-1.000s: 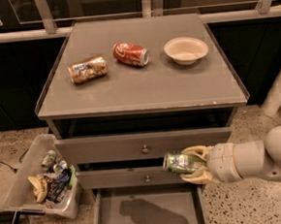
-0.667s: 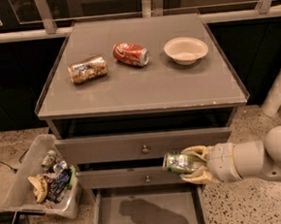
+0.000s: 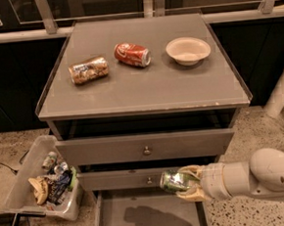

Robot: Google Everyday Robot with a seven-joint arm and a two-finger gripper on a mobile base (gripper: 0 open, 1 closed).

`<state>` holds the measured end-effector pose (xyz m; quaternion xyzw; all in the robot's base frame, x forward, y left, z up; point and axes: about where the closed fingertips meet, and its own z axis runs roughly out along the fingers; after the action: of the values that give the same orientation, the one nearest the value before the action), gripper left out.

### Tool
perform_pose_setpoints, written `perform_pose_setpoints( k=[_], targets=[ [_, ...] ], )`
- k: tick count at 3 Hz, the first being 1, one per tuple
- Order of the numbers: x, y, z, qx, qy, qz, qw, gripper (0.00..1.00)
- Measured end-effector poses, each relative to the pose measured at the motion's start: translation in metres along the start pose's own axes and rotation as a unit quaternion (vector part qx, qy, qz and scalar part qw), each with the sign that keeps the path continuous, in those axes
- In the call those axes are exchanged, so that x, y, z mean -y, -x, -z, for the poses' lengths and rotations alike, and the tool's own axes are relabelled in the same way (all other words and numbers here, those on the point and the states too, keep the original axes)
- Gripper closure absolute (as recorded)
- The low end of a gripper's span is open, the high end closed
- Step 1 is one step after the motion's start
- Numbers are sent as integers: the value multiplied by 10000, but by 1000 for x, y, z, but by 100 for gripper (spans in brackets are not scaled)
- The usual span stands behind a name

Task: Place green can into bottom drawer

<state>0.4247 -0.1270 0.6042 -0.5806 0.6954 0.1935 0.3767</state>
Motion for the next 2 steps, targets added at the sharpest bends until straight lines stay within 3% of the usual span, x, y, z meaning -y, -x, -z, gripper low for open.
perform_pose_setpoints(
  k=[2],
  targets=[
    [-35, -104, -88, 1, 3, -835, 9965, 100]
  ],
)
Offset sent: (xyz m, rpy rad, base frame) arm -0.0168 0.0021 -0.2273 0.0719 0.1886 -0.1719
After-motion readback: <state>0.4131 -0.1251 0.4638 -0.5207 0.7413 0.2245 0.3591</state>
